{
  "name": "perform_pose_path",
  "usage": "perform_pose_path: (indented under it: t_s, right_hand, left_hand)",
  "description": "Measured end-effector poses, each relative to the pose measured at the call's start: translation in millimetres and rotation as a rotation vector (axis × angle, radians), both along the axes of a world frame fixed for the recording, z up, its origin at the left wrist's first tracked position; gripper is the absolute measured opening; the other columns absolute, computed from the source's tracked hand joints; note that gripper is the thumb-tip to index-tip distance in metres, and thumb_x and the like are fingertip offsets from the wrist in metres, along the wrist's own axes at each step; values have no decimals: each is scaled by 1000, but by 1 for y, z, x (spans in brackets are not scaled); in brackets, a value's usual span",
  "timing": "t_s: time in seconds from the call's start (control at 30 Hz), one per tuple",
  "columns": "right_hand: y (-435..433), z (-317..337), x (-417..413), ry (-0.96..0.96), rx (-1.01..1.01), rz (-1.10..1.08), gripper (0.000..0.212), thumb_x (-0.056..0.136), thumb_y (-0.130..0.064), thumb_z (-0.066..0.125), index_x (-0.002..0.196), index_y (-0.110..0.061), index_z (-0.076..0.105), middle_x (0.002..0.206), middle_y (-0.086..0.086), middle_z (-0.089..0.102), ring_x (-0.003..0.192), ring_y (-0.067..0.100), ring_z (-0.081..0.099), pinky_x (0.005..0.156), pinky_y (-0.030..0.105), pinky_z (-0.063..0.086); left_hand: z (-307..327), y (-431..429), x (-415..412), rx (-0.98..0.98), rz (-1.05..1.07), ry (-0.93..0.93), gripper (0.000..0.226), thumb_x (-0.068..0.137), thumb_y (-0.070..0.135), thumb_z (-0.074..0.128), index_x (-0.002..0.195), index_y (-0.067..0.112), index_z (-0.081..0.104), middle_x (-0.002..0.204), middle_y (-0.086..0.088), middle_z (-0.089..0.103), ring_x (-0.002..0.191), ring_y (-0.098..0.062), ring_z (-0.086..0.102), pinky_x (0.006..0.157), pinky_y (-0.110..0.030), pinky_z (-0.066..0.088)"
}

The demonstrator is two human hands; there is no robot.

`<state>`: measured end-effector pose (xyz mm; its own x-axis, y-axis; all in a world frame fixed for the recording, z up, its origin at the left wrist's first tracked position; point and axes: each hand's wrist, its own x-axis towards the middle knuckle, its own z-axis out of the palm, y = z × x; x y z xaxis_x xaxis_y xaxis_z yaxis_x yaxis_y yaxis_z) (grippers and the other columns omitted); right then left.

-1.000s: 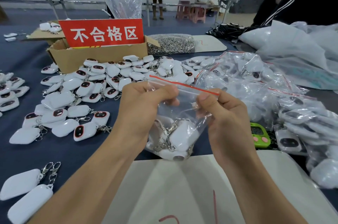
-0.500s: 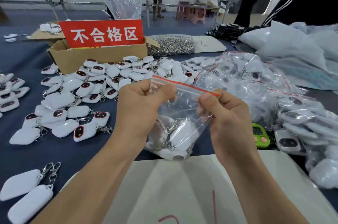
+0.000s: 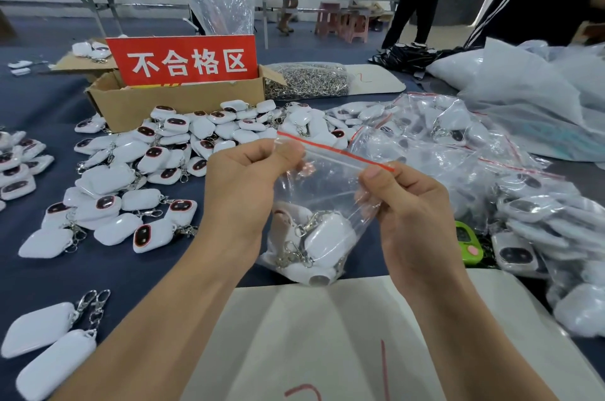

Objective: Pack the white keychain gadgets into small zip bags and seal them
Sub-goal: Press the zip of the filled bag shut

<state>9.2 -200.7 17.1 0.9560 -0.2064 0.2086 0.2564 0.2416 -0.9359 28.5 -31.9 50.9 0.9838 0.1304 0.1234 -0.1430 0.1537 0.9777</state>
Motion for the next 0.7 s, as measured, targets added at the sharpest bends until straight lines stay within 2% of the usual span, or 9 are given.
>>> perform_pose_path:
  t_s: [0.1,0.2,0.33,0.4,0.47,0.53,0.6,0.67,0.7]
  right_hand:
    - [-3,3,0,46,101,67,14,78,-19,73,66,-13,76,64,5,67,64,15,61,70,23,49]
    - [-3,2,1,56,95,67,19,78,-20,71,60,-15,74,58,2,62,59,13,49,64,25,36]
    - [-1,0,3,21,101,50,21,83,-23,68,65,-16,76,65,3,66,64,13,60,66,19,49]
    - [-6,0,3,28,160,77,23,86,-21,63,70,-13,79,72,8,70,71,17,65,74,25,54]
    - [-11,1,4,40,179,99,24,87,-18,61,75,-8,79,78,15,71,78,25,66,85,38,53]
    - [-10,1,4,59,154,72,27,87,-18,63,83,5,75,86,36,66,86,37,57,93,52,45]
    - [-7,-1,4,64,133,25,45,86,-21,65,95,23,61,96,55,52,92,38,49,92,53,37]
    - [-4,-4,5,52,108,-10,47,86,-24,66,96,22,62,94,54,52,91,35,49,89,51,37]
    - [-4,-5,5,47,100,-16,40,87,-25,66,92,14,69,90,46,59,87,33,51,87,49,40]
  left_hand:
    - [0,2,0,-14,7,11,20,85,11,75,67,15,80,69,-5,73,71,-18,68,77,-35,60]
    - [0,2,0,-40,11,3,22,85,9,74,64,14,78,66,-9,71,70,-23,66,81,-41,60]
    - [1,-4,-1,-7,67,-54,31,97,12,65,68,13,78,68,-6,74,64,-9,69,64,-15,53]
    - [2,-5,-2,-67,77,-29,33,99,12,62,71,10,79,69,-9,76,63,-10,71,59,-14,53]
    - [2,-3,0,-72,105,-40,40,99,9,62,64,15,79,64,-3,74,59,-7,69,60,-12,52]
    - [1,-3,1,-35,137,-76,45,98,9,62,58,19,78,60,-1,72,57,-5,67,62,-10,50]
    - [0,-5,1,-24,150,-100,43,98,11,62,58,18,77,61,-4,72,59,-7,67,63,-10,51]
    - [-4,-5,2,-18,158,-97,41,98,15,63,61,20,79,64,-3,74,64,-8,69,66,-11,52]
    - [-6,-5,2,-23,160,-85,39,98,16,64,63,23,79,67,-1,75,67,-8,70,68,-13,54]
